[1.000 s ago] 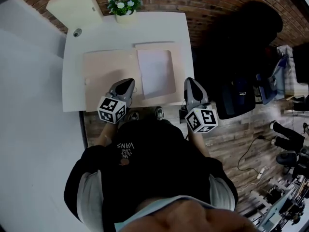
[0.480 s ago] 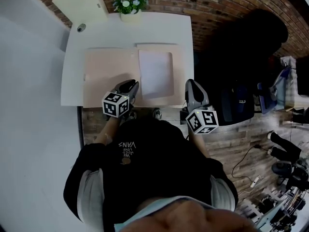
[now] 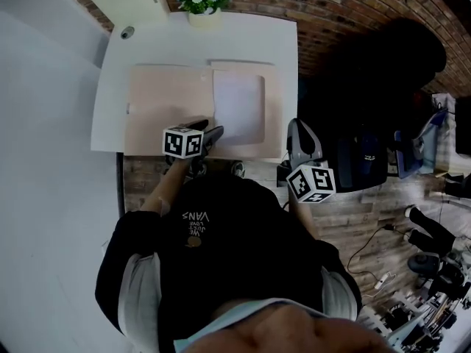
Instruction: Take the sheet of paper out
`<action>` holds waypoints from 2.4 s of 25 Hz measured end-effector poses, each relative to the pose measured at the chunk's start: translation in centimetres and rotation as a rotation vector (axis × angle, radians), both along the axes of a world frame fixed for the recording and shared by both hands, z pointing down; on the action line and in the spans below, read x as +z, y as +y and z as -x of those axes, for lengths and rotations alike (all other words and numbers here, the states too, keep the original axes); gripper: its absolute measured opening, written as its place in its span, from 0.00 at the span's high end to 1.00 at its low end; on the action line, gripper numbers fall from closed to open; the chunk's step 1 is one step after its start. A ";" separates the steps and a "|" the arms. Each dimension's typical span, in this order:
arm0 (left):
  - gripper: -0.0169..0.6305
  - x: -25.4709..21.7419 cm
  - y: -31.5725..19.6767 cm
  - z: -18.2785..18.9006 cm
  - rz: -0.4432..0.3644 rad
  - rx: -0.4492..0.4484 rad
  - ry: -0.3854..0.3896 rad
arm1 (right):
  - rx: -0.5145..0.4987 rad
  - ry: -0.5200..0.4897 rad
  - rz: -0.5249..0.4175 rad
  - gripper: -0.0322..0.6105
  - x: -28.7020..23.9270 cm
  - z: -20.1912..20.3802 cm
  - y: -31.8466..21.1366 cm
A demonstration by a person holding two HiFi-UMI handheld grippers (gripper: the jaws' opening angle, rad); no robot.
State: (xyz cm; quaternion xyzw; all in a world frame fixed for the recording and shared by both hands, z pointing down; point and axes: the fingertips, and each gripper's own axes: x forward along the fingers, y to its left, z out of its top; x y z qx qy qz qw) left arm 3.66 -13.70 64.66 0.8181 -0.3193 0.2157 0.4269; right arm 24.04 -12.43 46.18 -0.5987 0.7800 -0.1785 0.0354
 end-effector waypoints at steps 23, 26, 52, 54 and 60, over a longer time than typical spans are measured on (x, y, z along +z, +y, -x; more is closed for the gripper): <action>0.57 2.1 -1.6 -1.2 0.352 -0.035 0.173 | 0.010 -0.013 0.005 0.95 0.7 -1.9 -2.0; 0.57 2.1 -1.6 -1.3 0.371 -0.026 0.195 | 0.018 -0.014 0.007 0.95 0.9 -2.2 -2.0; 0.97 2.5 -1.8 -2.4 0.409 0.044 0.248 | 0.032 -0.011 0.023 0.95 1.0 -1.6 -1.4; 0.97 2.4 -1.8 -2.2 0.409 0.044 0.250 | 0.034 -0.011 0.024 0.95 1.1 -1.4 -1.3; 0.97 2.2 -1.9 -0.9 0.397 0.033 0.254 | 0.035 -0.008 0.025 0.95 1.1 -0.6 -1.0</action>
